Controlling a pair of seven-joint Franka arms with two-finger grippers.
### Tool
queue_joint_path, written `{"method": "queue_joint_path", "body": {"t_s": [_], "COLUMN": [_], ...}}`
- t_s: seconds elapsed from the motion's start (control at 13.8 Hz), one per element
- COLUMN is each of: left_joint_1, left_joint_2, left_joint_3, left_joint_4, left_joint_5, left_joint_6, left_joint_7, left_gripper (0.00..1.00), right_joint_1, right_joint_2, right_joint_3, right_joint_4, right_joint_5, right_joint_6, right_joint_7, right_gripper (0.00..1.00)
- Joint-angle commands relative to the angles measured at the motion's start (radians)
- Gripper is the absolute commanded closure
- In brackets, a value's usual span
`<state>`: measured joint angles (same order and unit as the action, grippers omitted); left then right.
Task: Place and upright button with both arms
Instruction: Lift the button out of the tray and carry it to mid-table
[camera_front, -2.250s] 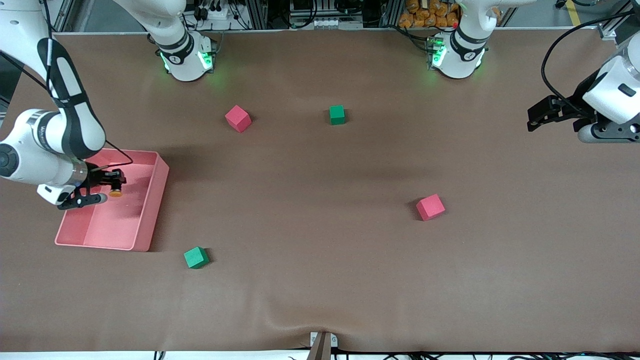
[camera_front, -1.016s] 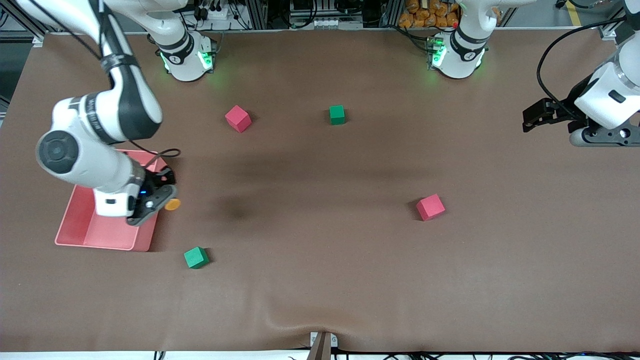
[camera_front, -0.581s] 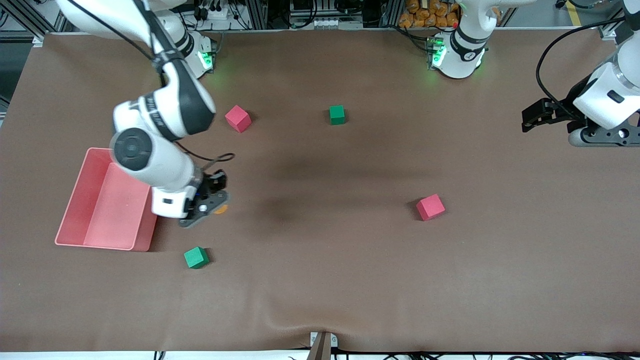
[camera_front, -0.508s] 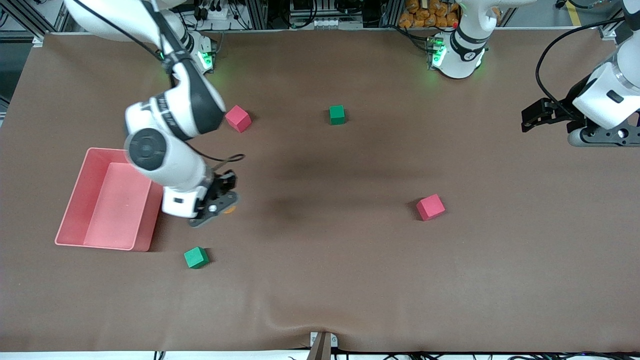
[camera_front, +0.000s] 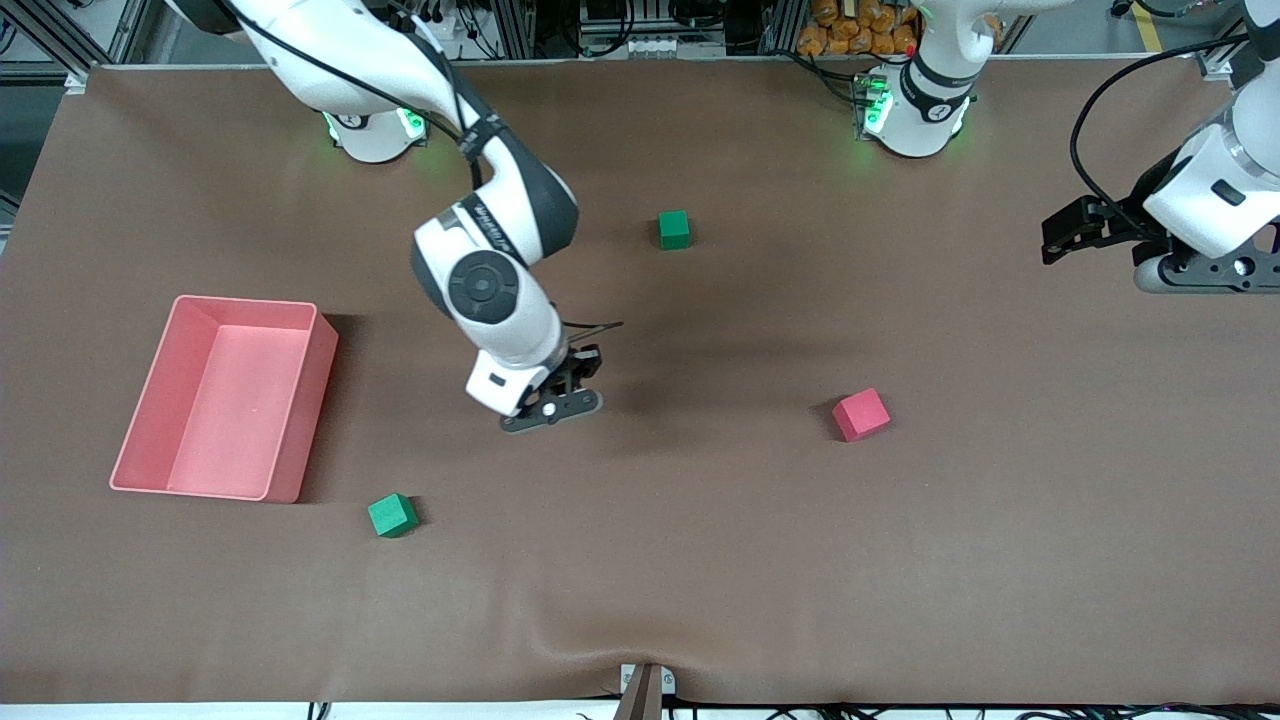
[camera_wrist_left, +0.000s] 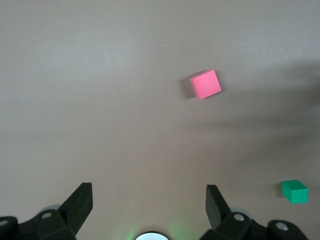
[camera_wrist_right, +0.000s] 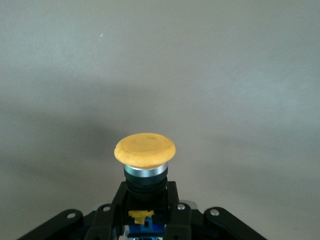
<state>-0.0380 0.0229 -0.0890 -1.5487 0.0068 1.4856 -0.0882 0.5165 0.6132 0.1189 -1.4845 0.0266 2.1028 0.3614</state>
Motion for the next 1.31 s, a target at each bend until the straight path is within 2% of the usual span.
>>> {"method": "queue_joint_path", "body": {"t_s": [0.0, 0.15, 0.29, 1.09, 1.23], "left_joint_1": [0.001, 0.000, 0.001, -0.010, -0.010], "left_joint_2": [0.005, 0.005, 0.005, 0.022, 0.022], "left_joint_3": [-0.003, -0.005, -0.005, -0.011, -0.011], "left_joint_4": [0.016, 0.016, 0.018, 0.015, 0.015], "left_joint_5": [-0.008, -0.008, -0.008, -0.008, -0.008], "left_joint_6": [-0.014, -0.014, -0.014, -0.008, -0.008], "left_joint_7": [0.001, -0.001, 0.001, 0.001, 0.001], "left_gripper": [0.00, 0.00, 0.00, 0.00, 0.00], "right_joint_1": [0.052, 0.082, 0.111, 0.148, 0.146], "right_joint_2": [0.042, 0.088, 0.112, 0.207, 0.212], "right_joint_3": [-0.013, -0.013, -0.013, -0.015, -0.015], "right_joint_4": [0.038, 0.041, 0.036, 0.032, 0.029], "right_joint_5": [0.024, 0.022, 0.027, 0.018, 0.019], "right_joint_6": [0.023, 0.061, 0.178, 0.201, 0.242], "right_joint_7": [0.101, 0.195, 0.246, 0.258, 0.258], "right_gripper": [0.97, 0.97, 0.97, 0.94, 0.92]}}
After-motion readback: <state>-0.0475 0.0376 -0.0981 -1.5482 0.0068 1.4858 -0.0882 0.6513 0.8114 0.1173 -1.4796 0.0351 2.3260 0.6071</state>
